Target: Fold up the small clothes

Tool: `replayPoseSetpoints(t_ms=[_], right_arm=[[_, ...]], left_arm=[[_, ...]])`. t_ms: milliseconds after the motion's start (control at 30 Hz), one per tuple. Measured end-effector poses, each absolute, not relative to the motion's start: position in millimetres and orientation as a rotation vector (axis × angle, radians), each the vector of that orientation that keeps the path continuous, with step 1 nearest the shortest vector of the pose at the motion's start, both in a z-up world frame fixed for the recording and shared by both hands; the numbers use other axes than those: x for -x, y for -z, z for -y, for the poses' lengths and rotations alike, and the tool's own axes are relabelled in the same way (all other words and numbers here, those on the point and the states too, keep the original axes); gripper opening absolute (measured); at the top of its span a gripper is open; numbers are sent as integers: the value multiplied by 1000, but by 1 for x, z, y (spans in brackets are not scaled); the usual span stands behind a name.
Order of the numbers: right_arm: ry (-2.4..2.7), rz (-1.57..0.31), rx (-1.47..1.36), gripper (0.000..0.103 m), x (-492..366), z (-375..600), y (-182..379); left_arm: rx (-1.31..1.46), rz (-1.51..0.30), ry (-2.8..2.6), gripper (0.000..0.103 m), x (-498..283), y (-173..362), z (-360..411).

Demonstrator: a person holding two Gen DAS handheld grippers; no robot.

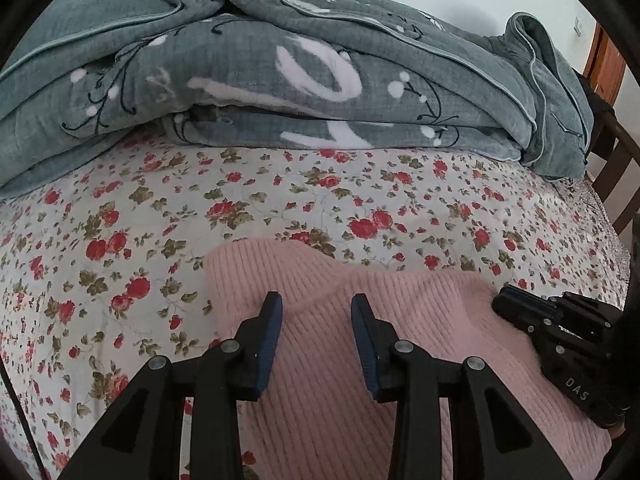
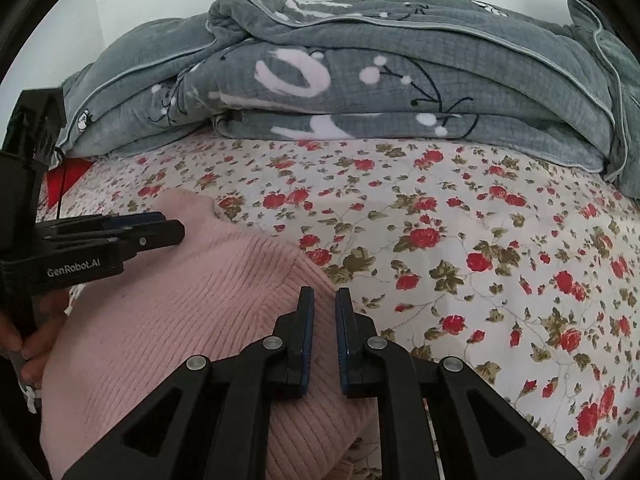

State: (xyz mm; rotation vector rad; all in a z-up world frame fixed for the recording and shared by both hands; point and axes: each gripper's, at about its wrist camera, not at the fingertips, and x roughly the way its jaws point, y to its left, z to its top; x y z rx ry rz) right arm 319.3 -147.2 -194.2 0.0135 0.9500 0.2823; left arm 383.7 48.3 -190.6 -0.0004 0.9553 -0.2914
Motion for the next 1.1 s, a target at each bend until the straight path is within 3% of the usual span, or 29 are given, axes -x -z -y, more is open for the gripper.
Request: replayPoseSetpoints(t_ms=[233, 367, 533, 767, 1100], right_arm=[[-288, -951, -75, 15, -307, 161, 170], [-317, -880, -66, 23, -271, 163, 145], [-399, -808, -34, 26, -216, 151, 127], [-316, -798, 186, 32, -167, 129, 165], [-309, -871, -44, 35, -149, 165, 133]], left_arm=[[19, -929, 288, 37, -361, 170, -57], [41, -918, 312, 39, -326, 160, -61], [40, -886, 325, 41, -273, 154, -67], [50, -893, 370, 53, -214, 168, -64], [158, -974, 252, 54, -191, 159, -80]])
